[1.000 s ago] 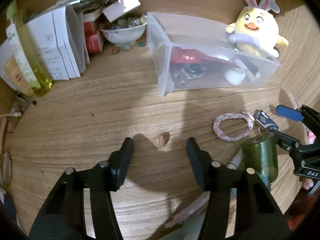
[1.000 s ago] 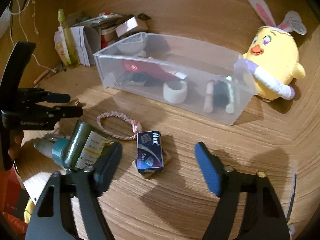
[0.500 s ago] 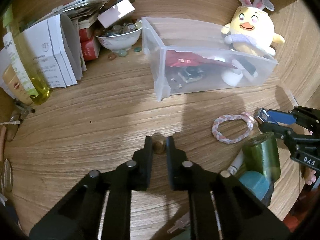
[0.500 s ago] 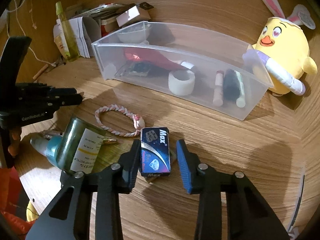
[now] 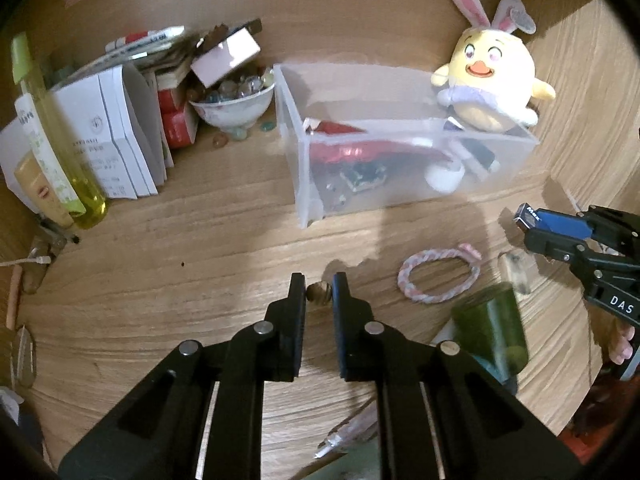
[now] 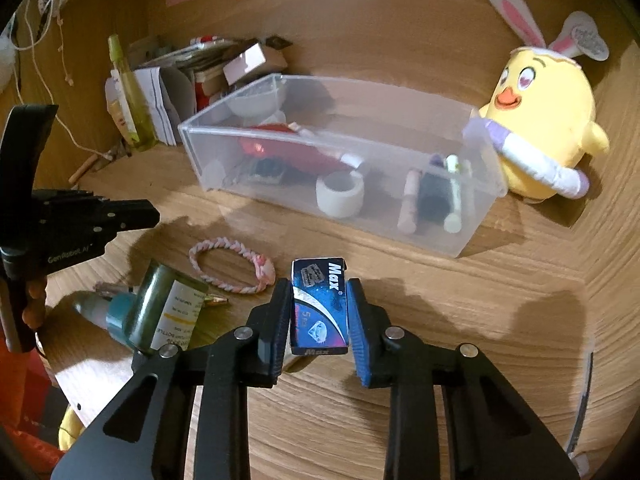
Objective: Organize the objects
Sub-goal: 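Carry the blue Max box into the clear bin and release it with the right tool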
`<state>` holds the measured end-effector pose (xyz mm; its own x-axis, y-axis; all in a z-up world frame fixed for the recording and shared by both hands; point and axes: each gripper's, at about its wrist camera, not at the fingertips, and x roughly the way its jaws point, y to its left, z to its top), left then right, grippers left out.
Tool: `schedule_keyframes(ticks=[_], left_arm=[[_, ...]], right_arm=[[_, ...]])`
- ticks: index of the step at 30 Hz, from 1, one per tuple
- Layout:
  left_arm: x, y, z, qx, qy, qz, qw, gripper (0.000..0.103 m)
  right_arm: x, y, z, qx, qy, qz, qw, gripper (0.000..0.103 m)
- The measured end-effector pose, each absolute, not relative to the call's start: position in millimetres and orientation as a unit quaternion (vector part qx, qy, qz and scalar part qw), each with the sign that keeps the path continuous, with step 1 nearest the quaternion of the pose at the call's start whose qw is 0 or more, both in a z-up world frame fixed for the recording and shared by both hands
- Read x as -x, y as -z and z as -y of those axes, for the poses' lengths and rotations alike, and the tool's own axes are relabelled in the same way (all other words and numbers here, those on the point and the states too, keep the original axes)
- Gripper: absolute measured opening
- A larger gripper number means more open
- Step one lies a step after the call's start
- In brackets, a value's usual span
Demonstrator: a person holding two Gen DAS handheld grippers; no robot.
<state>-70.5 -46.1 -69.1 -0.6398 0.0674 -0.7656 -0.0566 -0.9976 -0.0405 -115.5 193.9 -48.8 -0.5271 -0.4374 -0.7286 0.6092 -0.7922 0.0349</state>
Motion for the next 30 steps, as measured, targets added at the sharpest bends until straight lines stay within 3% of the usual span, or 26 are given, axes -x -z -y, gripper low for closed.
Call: schedule_keyframes(ticks=[30], left_arm=[[112.7,-8.7,2.2,0.329,-0.942,0.023,0.066,0.012]], right_arm=[[151.8,-26.5,-222.0,-0.279,0.918,-0.087,0.269,0.025]])
